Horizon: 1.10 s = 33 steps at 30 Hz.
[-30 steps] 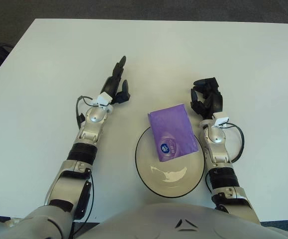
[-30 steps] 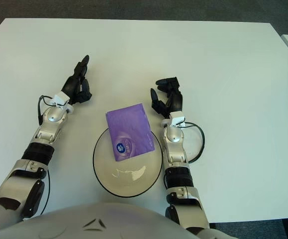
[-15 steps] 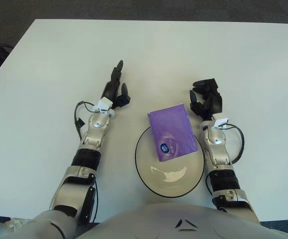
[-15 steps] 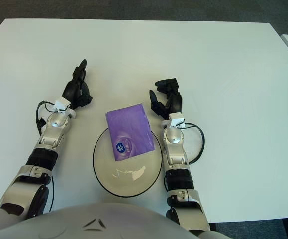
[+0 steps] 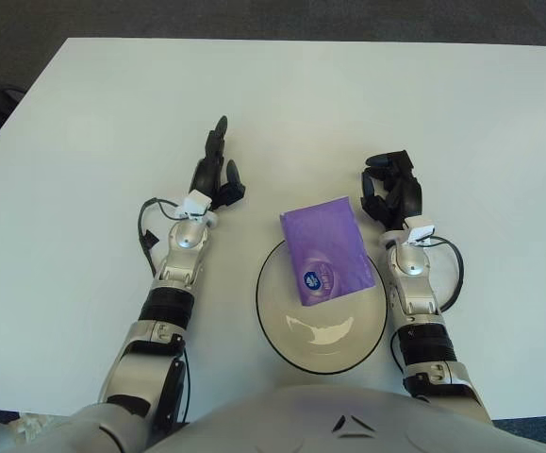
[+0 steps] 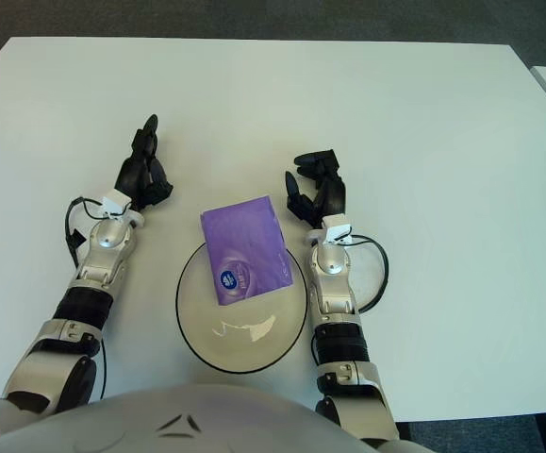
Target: Put the tissue paper into the plate.
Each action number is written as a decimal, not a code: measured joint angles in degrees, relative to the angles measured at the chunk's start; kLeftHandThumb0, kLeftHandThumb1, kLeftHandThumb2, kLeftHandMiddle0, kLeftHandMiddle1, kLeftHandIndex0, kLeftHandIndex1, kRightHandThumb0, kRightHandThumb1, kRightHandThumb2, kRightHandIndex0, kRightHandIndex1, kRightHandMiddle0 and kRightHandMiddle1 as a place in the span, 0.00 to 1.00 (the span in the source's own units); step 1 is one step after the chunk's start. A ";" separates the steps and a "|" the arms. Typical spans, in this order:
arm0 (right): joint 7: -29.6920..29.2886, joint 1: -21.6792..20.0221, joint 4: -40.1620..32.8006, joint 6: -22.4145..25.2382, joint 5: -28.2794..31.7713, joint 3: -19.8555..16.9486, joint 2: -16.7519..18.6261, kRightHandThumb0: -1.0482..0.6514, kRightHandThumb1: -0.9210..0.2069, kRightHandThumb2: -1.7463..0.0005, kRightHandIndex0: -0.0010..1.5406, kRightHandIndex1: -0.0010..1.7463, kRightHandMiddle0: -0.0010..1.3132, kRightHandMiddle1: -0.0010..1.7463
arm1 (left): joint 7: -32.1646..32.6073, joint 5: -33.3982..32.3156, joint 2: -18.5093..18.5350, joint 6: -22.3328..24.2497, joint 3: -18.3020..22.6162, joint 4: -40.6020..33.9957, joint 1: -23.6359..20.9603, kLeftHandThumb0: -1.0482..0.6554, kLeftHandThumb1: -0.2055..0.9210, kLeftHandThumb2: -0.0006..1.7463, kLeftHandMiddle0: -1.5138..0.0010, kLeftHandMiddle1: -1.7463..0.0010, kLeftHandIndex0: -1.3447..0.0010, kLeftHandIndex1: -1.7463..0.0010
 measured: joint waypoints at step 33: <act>0.06 0.67 -1.40 1.72 -0.01 0.27 -0.55 0.61 0.12 0.67 0.31 0.85 0.19 0.89 | 2.71 0.71 -0.17 -3.19 1.73 4.36 -0.68 0.13 1.00 0.57 0.94 1.00 1.00 0.85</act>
